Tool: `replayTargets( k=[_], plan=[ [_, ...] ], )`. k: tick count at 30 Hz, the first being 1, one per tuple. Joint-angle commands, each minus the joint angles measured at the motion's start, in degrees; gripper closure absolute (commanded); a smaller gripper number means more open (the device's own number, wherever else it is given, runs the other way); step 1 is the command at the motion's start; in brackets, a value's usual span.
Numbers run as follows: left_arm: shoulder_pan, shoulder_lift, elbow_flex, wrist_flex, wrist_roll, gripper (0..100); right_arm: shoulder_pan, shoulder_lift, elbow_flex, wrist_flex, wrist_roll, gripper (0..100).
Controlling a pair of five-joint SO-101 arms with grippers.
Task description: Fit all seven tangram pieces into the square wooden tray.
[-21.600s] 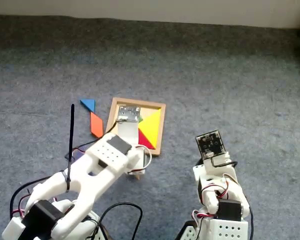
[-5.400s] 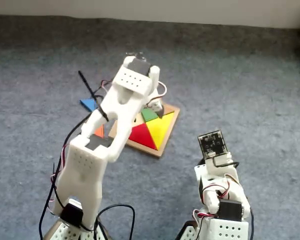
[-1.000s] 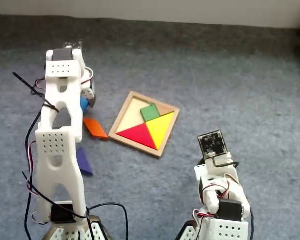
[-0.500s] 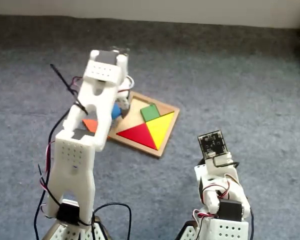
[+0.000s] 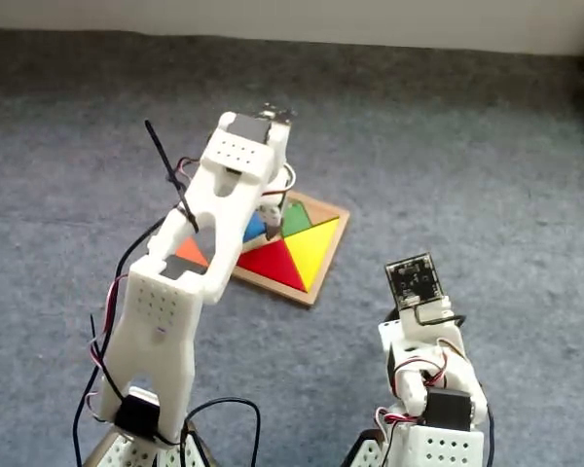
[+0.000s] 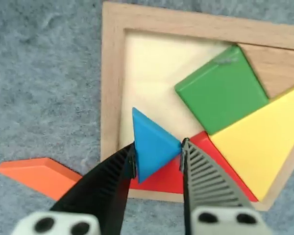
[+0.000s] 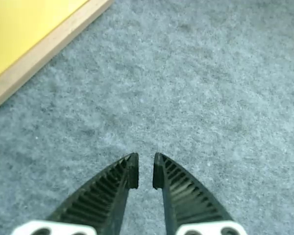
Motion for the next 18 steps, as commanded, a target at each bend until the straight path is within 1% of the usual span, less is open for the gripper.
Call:
replayTargets(
  k=[1,4,9,14,18],
  plan=[
    [1.98,-3.56,-0.13,-0.18,0.7,76,0.75,-0.66,7.25,-1.1,-0.18,93.2],
    [1.89,-3.65,-0.13,-0.09,0.7,71,0.75,-0.66,7.25,-1.1,-0.18,93.2],
    [1.45,-4.18,-0.22,0.26,0.44,70,0.75,-0.66,7.25,-1.1,-0.18,93.2],
    [-2.15,-4.53,-3.47,5.1,0.35,70,0.75,-0.66,7.25,-1.1,-0.18,93.2],
    [-5.85,-5.05,-3.38,5.36,0.35,71,0.75,-0.66,7.25,-1.1,-0.18,93.2]
  ],
)
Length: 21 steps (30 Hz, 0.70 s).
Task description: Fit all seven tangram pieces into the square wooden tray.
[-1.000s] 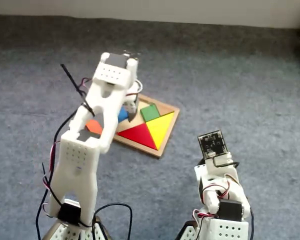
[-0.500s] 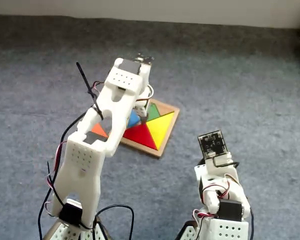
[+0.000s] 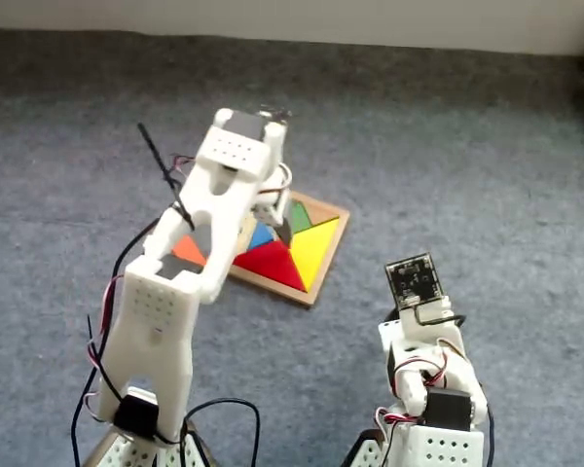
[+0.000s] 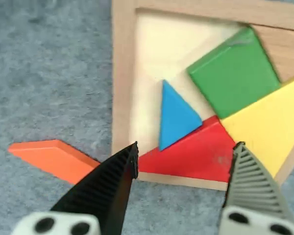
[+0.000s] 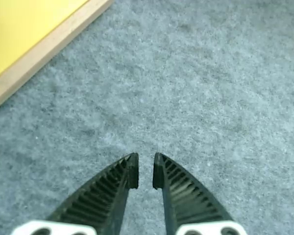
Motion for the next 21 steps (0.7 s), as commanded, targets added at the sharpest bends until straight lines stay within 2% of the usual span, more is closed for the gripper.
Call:
replayTargets(
  k=[1,5,9,14,21],
  plan=[
    [-3.65,-3.91,-2.33,0.88,0.35,73,0.75,-0.66,7.25,-1.1,-0.18,93.2],
    [-5.32,-3.82,-2.33,0.62,0.18,85,0.75,-0.66,7.25,-1.1,-0.18,93.2],
    [-5.05,-3.65,-0.13,-0.26,-1.76,89,0.75,-0.66,7.25,-1.1,-0.18,93.2],
    [-3.74,-3.74,4.97,-5.8,-1.93,90,0.75,-0.66,7.25,-1.1,-0.18,93.2],
    [1.98,-3.74,6.55,-7.74,-1.76,90,0.75,-0.66,7.25,-1.1,-0.18,93.2]
  ],
)
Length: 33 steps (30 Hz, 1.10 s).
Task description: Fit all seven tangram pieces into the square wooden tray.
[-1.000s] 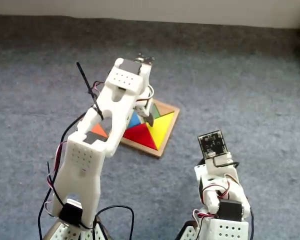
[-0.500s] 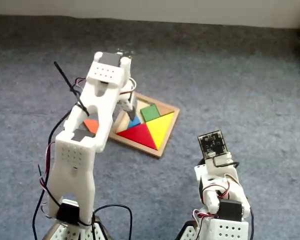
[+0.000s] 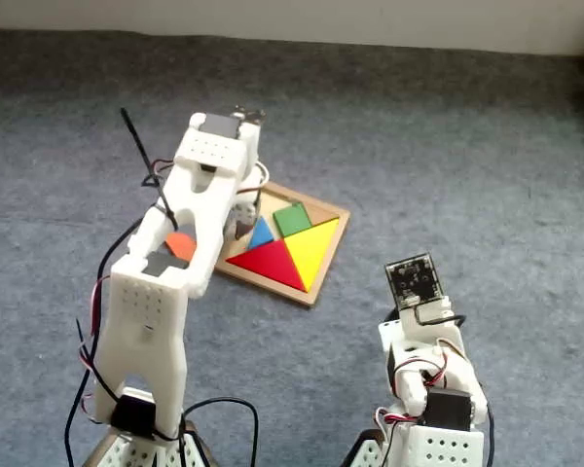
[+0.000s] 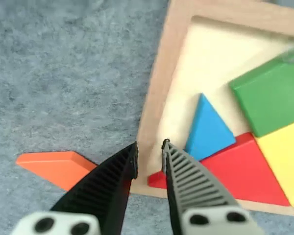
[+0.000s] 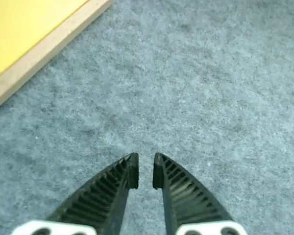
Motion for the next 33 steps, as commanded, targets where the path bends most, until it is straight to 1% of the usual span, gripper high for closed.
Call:
replayTargets(
  k=[1,4,9,19,21,24,30,33],
  plan=[
    [4.26,-3.38,-0.22,-2.2,-0.18,90,0.75,-0.66,7.25,-1.1,-0.18,93.2],
    [6.29,-3.3,-0.13,-4.22,-0.09,90,0.75,-0.66,7.25,-1.1,-0.18,93.2],
    [9.1,-3.47,-0.22,-4.4,-0.09,90,0.75,-0.66,7.25,-1.1,-0.18,93.2],
    [8.84,-6.2,-1.19,-3.87,0.0,90,0.75,-0.66,7.25,-1.1,-0.18,93.2],
    [8.75,-7.96,-1.19,-2.46,0.88,90,0.75,-0.66,7.25,-1.1,-0.18,93.2],
    [6.9,-10.86,-1.19,-0.09,2.9,90,0.75,-0.66,7.25,-1.1,-0.18,93.2],
    [1.54,-16.48,-1.1,7.03,3.08,90,0.75,-0.66,7.25,-1.1,-0.18,93.2],
    [-1.1,-18.86,1.36,8.26,3.08,90,0.75,-0.66,7.25,-1.1,-0.18,93.2]
  ],
)
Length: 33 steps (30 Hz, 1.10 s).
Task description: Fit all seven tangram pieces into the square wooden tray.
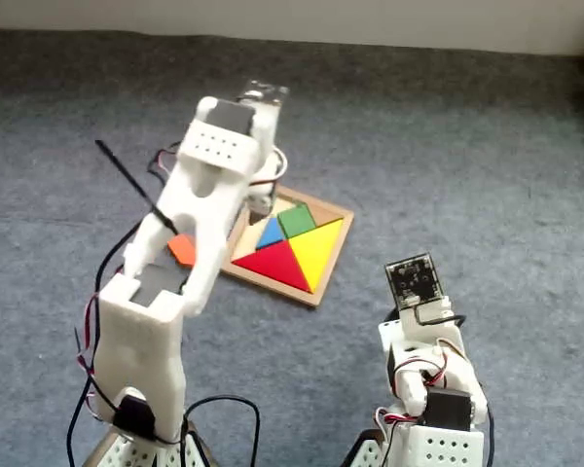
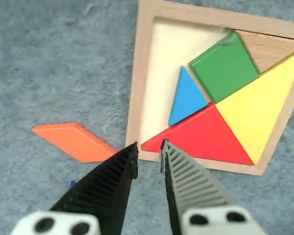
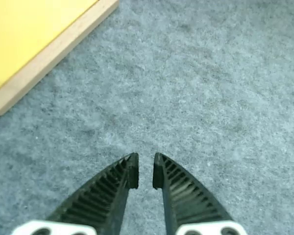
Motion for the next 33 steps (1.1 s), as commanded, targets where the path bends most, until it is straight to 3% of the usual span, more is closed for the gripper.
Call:
replayTargets(
  k=[1,8,14,24,33],
  plan=[
    [-3.47,-6.29,2.51,1.76,0.26,90,0.75,-0.66,7.25,-1.1,-0.18,93.2],
    [-6.02,-17.63,16.84,1.67,0.09,95,0.75,-0.66,7.25,-1.19,-0.18,93.2],
    [-6.02,-31.52,32.22,0.18,-1.05,93,0.75,-0.66,7.25,-1.19,-0.18,93.2],
    [-14.46,-40.4,53.93,-20.57,-3.08,93,0.75,-0.66,7.25,-1.19,-0.18,93.2],
    [-14.9,-31.16,53.93,-27.43,-2.64,72,0.75,-0.66,7.25,-1.19,-0.18,93.2]
  ],
)
